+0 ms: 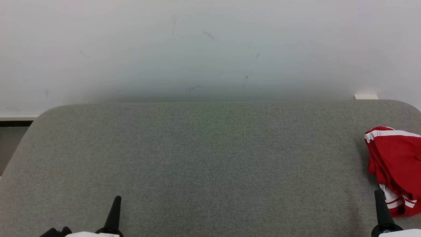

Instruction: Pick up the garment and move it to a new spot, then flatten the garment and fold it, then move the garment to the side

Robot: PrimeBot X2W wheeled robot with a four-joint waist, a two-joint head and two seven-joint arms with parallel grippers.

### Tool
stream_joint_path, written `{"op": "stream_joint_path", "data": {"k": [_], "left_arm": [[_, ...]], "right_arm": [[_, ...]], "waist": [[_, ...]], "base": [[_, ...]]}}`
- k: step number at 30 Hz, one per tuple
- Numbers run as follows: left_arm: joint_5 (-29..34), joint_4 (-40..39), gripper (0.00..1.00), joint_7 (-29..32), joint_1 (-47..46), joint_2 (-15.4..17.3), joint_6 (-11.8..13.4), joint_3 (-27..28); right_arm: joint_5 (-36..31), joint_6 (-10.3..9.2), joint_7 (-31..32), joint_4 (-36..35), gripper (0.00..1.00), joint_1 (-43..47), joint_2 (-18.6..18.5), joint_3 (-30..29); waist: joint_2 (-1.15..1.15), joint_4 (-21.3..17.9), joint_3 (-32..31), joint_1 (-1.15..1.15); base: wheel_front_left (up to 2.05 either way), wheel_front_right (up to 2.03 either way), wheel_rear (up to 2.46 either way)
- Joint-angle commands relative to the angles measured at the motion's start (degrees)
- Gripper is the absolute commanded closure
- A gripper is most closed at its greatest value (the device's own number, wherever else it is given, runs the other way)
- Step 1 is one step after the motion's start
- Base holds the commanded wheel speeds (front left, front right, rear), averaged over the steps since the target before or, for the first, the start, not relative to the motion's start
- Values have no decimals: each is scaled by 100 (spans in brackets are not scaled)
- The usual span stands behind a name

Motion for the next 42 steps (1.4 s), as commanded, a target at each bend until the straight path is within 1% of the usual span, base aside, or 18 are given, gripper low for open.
{"op": "stream_joint_path", "data": {"k": [1,20,42], "left_arm": [[-203,-46,100,39,-117,59,-46,55],[-1206,-59,100,267,-284,87,-166,240],[-2162,-69,100,499,-433,103,-284,427]], "right_arm": [[163,-8,43,-58,100,-146,-7,-30],[1146,-10,294,-74,100,-286,18,-89],[2121,-12,531,-95,100,-438,41,-151]], "waist": [[0,3,4,0],[0,34,55,0],[0,71,114,0]], "base": [[0,0,0],[0,0,0],[0,0,0]]}}
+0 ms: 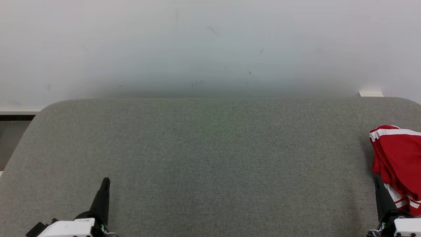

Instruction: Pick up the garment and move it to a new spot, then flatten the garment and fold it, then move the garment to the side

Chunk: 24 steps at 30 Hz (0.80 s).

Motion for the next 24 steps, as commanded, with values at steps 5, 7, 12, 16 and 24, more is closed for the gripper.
{"op": "stream_joint_path", "data": {"k": [5,7,12,16,24], "left_arm": [[-300,-28,100,87,-96,54,-60,77],[-382,-28,100,101,-105,55,-73,91],[-454,-27,100,131,-115,51,-73,107],[-449,-27,100,130,-113,48,-73,112],[-436,-26,100,134,-112,37,-73,122]], "right_arm": [[317,-11,91,-39,100,-123,8,-45],[398,-12,94,-39,100,-127,10,-49],[439,-12,125,-40,100,-131,12,-53],[438,-12,125,-40,100,-131,12,-52],[438,-12,125,-40,100,-130,12,-52]], "waist": [[0,10,16,0],[0,13,22,0],[0,17,27,0],[0,17,27,0],[0,17,27,0]], "base": [[0,0,0],[0,0,0],[0,0,0],[0,0,0],[0,0,0]]}}
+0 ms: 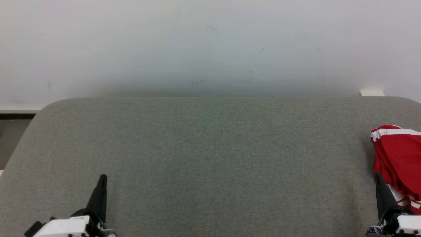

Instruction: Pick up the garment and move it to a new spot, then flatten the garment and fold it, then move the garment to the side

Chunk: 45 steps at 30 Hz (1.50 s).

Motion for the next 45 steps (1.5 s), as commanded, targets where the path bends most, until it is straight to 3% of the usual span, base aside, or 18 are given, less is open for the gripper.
{"op": "stream_joint_path", "data": {"k": [1,45], "left_arm": [[-36,-16,100,27,-43,29,-21,23],[23,-16,100,63,-45,-9,-16,69]], "right_arm": [[5,-12,28,-25,100,-46,1,-25],[5,-12,29,-25,100,-45,-1,-24]], "waist": [[0,0,0,0],[0,0,0,0]], "base": [[0,0,0],[0,0,0]]}}
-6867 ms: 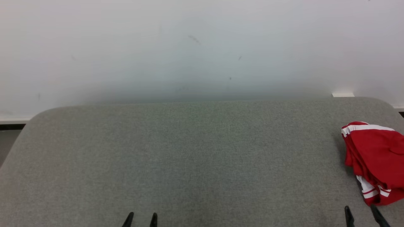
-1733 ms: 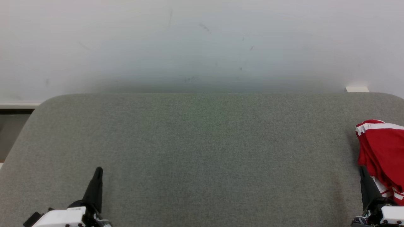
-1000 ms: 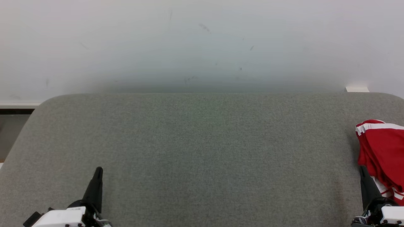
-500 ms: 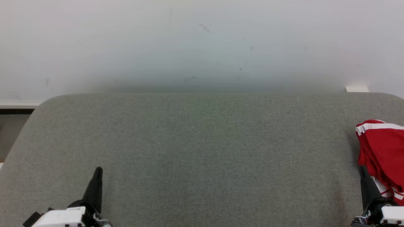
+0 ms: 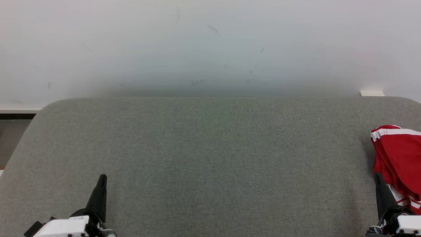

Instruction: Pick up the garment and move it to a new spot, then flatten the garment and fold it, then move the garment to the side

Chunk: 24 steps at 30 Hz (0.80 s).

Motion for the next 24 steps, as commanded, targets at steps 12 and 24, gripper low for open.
{"op": "stream_joint_path", "data": {"k": [12,24], "left_arm": [[17,-16,100,42,-44,10,-15,40],[33,-16,100,43,-44,0,-14,50]], "right_arm": [[5,-12,29,-24,100,-44,-3,-23],[5,-12,29,-24,100,-44,-3,-23]], "waist": [[0,0,0,0],[0,0,0,0]], "base": [[0,0,0],[0,0,0]]}}
